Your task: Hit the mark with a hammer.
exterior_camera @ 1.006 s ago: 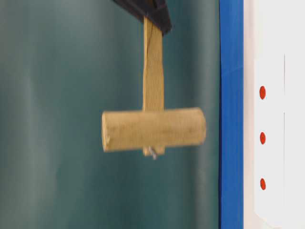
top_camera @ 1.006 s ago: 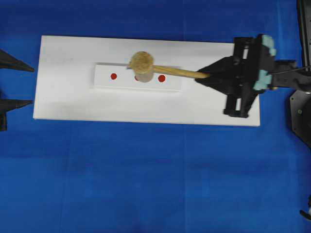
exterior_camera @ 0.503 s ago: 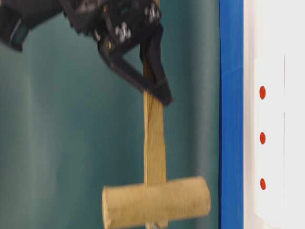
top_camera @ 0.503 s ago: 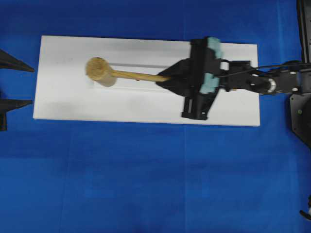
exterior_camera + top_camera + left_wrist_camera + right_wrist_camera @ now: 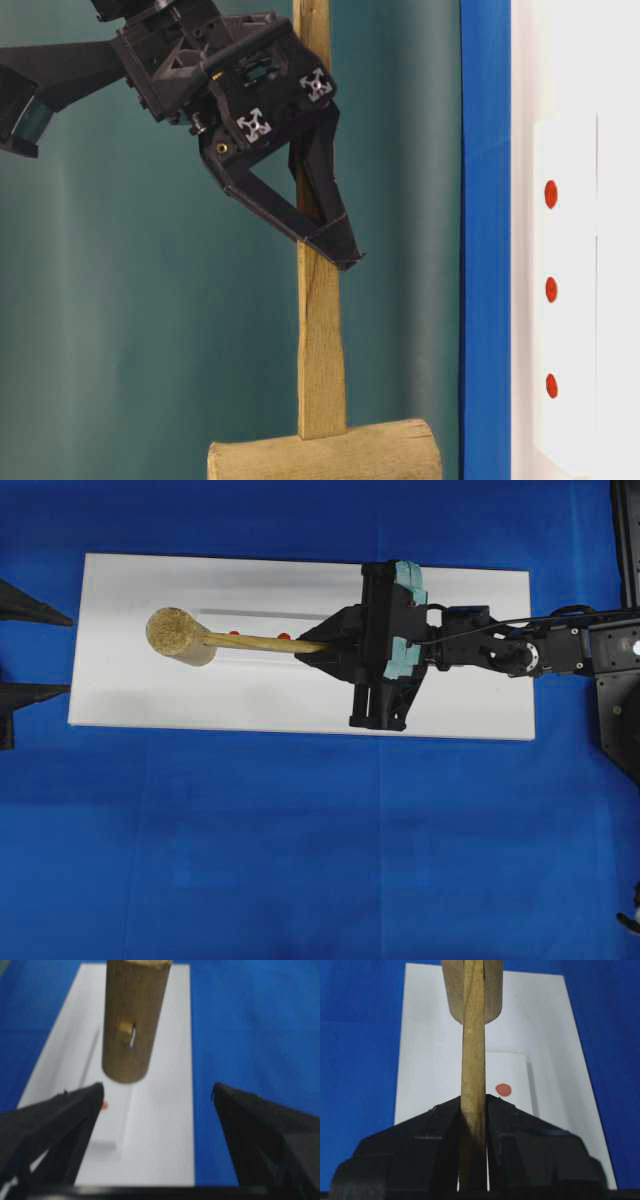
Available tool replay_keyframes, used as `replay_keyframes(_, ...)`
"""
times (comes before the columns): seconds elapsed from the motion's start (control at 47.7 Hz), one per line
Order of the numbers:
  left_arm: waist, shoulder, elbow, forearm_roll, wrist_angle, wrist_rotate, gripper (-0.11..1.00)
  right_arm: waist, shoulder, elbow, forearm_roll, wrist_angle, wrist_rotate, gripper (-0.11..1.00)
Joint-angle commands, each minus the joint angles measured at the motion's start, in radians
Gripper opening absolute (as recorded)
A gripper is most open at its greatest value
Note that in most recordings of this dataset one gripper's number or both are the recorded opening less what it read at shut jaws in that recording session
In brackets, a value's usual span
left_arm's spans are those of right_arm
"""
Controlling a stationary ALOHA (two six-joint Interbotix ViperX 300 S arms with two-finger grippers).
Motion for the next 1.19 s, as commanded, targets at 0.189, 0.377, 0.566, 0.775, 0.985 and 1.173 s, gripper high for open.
replay_keyframes(0.189, 0.014, 0.218, -0.023, 0.003, -0.262, 0.012, 0.88, 0.002, -0.014, -0.034, -0.006, -0.005, 0.0, 0.03)
replay_keyframes(0.377, 0.028, 0.413, -0.089, 0.003, -0.334, 0.012, 0.88, 0.002, -0.014, -0.032, -0.006, -0.003, -0.002, 0.03)
replay_keyframes(0.566, 0.044, 0.607, -0.169, 0.003, -0.407, 0.026, 0.9, 0.002, -0.014, -0.034, -0.006, -0.005, 0.0, 0.03)
replay_keyframes(0.775, 0.043, 0.781, -0.284, 0.003, -0.445, 0.037, 0.94, 0.002, -0.015, -0.032, -0.006, -0.005, -0.002, 0.03)
replay_keyframes(0.985, 0.041, 0.819, -0.311, 0.003, -0.445, 0.037, 0.93, 0.002, -0.014, -0.034, -0.008, -0.003, -0.002, 0.03)
replay_keyframes(1.173, 0.043, 0.815, -0.307, 0.003, -0.433, 0.048, 0.92, 0.002, -0.015, -0.034, -0.012, -0.003, -0.002, 0.03)
